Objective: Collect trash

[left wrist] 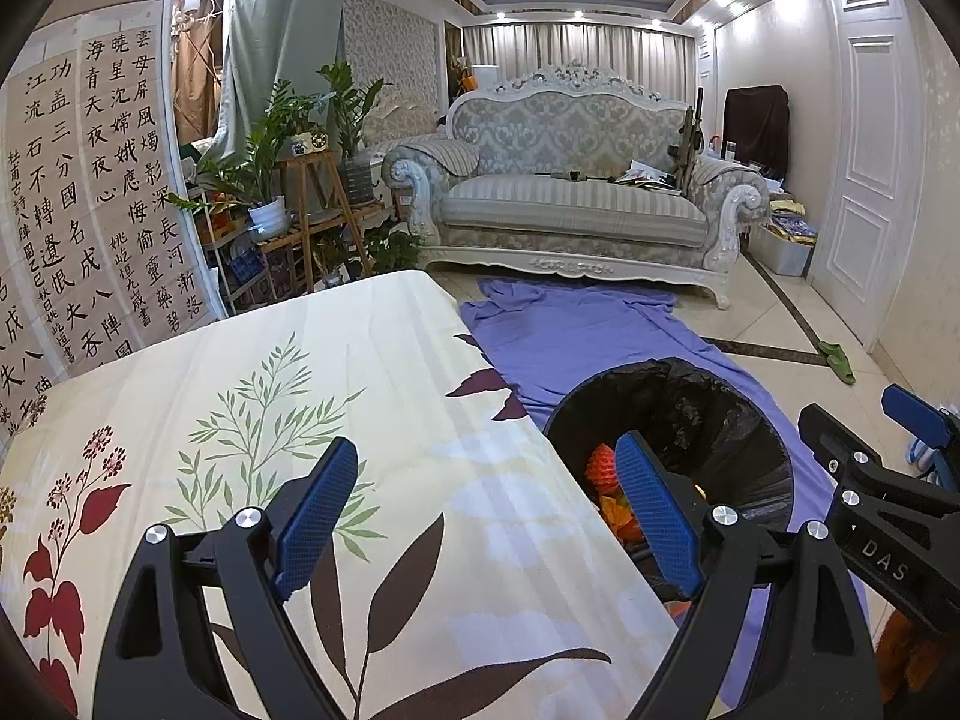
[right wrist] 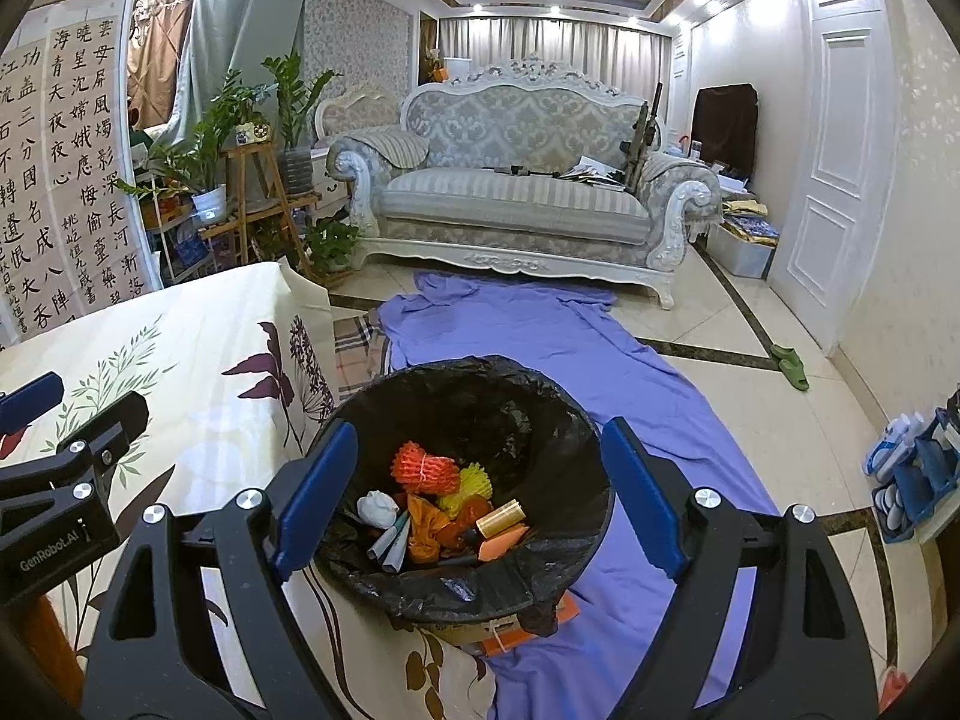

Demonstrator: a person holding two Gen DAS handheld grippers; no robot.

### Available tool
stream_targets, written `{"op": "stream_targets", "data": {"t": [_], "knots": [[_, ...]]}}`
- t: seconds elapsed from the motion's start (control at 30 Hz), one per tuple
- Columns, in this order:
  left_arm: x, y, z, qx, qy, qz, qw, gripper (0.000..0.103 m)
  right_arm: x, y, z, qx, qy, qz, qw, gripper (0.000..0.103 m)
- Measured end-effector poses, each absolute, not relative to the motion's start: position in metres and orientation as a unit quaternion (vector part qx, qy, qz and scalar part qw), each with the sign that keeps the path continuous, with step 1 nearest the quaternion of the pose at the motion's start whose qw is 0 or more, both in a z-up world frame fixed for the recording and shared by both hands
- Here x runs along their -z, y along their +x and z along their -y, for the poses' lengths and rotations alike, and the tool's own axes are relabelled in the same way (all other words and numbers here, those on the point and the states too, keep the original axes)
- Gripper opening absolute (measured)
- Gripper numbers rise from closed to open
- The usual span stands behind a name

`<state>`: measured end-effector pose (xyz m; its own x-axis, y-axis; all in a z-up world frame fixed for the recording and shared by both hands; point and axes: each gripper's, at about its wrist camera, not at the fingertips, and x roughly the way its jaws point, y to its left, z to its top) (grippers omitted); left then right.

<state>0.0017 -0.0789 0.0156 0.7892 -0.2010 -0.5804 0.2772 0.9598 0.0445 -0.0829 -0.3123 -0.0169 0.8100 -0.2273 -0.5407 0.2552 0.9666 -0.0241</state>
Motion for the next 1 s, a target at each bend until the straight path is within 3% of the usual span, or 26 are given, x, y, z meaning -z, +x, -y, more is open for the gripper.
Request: {"op": "stream_targets", "data": {"t": [1.0], "knots": [[-0.0167, -0.0067, 0.0855, 0.129, 0.058, -0.303, 0.942, 0.085, 0.0168, -0.0835, 0.3118, 0.127, 0.023, -0.281, 0.951, 0.081]]}}
